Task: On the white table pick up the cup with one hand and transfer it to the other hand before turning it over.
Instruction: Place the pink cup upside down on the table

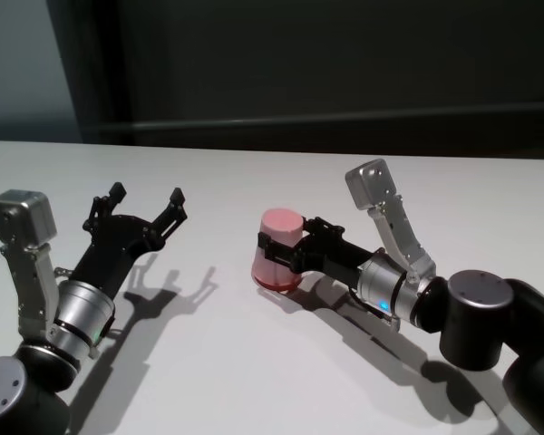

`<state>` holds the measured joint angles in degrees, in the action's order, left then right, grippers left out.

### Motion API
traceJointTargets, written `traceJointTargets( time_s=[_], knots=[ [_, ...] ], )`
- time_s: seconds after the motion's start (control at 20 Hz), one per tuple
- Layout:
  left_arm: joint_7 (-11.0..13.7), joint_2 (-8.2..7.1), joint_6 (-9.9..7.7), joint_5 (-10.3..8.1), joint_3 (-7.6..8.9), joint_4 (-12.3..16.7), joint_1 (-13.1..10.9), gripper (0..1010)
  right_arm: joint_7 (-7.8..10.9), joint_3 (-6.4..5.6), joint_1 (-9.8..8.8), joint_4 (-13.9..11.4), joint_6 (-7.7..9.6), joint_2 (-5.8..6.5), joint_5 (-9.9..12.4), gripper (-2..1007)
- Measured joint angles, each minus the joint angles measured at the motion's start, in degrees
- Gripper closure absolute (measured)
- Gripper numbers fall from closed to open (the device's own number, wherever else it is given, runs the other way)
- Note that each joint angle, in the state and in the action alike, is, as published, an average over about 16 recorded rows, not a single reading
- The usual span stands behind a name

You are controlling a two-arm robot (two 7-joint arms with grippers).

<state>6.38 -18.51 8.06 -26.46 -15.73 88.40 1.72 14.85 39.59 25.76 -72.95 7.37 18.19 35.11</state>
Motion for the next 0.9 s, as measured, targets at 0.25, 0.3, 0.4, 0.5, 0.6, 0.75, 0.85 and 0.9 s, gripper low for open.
traceJointTargets(
  time_s=[0.25,0.3,0.4,0.5,0.6,0.75,0.85,0.9],
  knots=[
    [0.0,0.0,0.0,0.0,0.0,0.0,0.0,7,0.14,-0.64,-0.46,-0.2,0.3,-0.09,-0.4,134],
    [0.0,0.0,0.0,0.0,0.0,0.0,0.0,7,0.16,-0.77,-0.54,-0.3,0.34,-0.1,-0.5,118],
    [0.0,0.0,0.0,0.0,0.0,0.0,0.0,7,0.25,-1.05,-0.7,-0.4,0.34,-0.14,-0.7,88],
    [0.0,0.0,0.0,0.0,0.0,0.0,0.0,7,0.45,-1.33,-0.8,-0.5,0.17,-0.19,-0.9,58],
    [0.0,0.0,0.0,0.0,0.0,0.0,0.0,7,0.71,-1.64,-0.81,-0.6,-0.21,-0.28,-1.1,34],
    [0.0,0.0,0.0,0.0,0.0,0.0,0.0,7,1.1,-2.13,-0.67,-0.7,-1.14,-0.44,-1.6,12],
    [0.0,0.0,0.0,0.0,0.0,0.0,0.0,7,1.18,-2.47,-0.5,-0.9,-1.97,-0.55,-2.1,4],
    [0.0,0.0,0.0,0.0,0.0,0.0,0.0,7,1.13,-2.64,-0.42,-1.1,-2.43,-0.59,-2.4,3]
  ],
)
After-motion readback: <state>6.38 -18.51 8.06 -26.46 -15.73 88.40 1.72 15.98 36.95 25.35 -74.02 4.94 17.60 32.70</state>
